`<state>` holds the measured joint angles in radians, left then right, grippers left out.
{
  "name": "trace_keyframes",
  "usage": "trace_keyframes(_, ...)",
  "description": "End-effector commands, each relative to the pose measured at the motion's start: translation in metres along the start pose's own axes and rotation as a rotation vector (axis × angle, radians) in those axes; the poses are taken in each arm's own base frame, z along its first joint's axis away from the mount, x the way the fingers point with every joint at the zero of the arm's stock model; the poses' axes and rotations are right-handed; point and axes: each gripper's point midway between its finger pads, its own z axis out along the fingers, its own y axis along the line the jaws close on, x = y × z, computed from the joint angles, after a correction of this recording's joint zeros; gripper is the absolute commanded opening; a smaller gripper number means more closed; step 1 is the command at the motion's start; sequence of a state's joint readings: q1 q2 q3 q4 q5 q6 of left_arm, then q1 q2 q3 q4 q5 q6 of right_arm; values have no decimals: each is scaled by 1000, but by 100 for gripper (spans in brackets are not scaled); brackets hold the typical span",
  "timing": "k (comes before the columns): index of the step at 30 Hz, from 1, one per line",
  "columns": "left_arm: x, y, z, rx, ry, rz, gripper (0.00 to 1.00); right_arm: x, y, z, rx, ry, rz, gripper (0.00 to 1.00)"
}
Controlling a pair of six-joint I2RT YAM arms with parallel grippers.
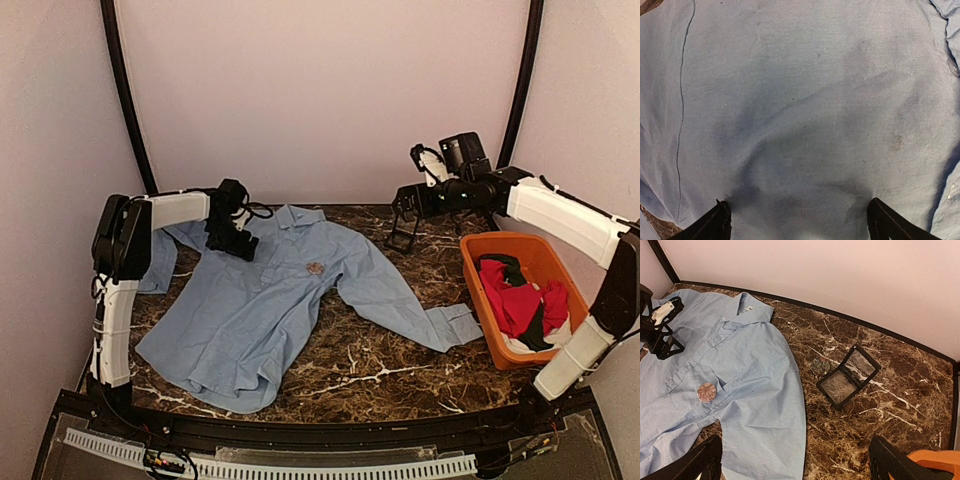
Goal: Pin the brooch onto the clothing
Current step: Flatten out the clothing with brooches at the center of the board.
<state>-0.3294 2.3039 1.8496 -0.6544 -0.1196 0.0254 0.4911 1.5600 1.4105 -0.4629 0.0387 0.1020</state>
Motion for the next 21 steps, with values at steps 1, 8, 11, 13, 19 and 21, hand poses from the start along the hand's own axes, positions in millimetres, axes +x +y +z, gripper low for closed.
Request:
trace_keyframes(1,78,19,24,-23,214,-25,94,-6,1,3,23,-33,-3,99)
trace_keyframes(8,21,15,-59,54,-76,-157,97,-17,10,12,113,-60,-77,99)
trace_keyframes(11,-7,23,-107,51,-244,-185,99,-9,13,35,50,-26,-39,99)
trace_keyframes(13,-28,26,-142,67,-343,-192,99,-15,20,51,-29,9,-45,99)
trace_keyframes(19,-72,-18,-209,145,-514,-108,99,-23,24,108,-35,135,-157,99)
trace_keyframes(21,-75,-42,-221,152,-530,-59,99,-24,23,128,-49,170,-173,98)
